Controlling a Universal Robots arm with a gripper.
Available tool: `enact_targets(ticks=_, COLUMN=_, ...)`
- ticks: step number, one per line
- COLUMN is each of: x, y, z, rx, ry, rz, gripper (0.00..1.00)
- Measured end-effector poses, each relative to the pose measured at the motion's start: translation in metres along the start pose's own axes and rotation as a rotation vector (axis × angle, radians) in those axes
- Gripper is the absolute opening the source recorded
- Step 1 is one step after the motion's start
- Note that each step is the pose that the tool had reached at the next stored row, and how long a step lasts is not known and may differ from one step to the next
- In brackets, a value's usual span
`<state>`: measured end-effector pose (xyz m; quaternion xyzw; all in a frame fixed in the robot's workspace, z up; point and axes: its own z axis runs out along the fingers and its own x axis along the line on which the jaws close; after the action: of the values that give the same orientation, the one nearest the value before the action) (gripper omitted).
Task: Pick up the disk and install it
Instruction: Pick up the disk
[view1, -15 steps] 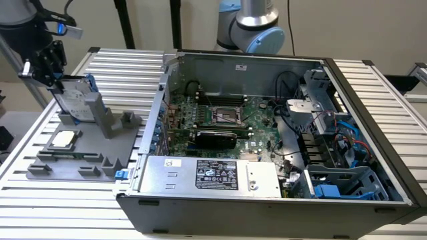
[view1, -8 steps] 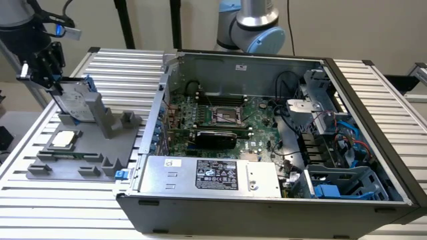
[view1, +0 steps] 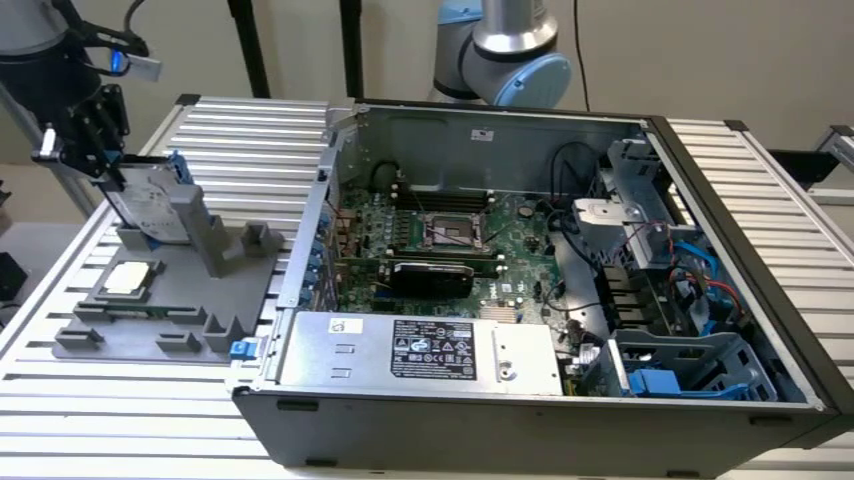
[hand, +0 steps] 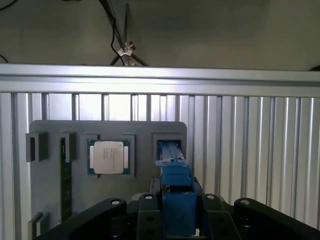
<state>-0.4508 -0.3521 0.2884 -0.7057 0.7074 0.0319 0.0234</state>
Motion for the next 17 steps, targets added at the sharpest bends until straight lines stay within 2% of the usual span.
enact_targets(ticks=17, x=0.0, y=0.0001, z=-0.0006, rx=0.0001, ry=-0.0005, rz=0.0, gripper=0.0)
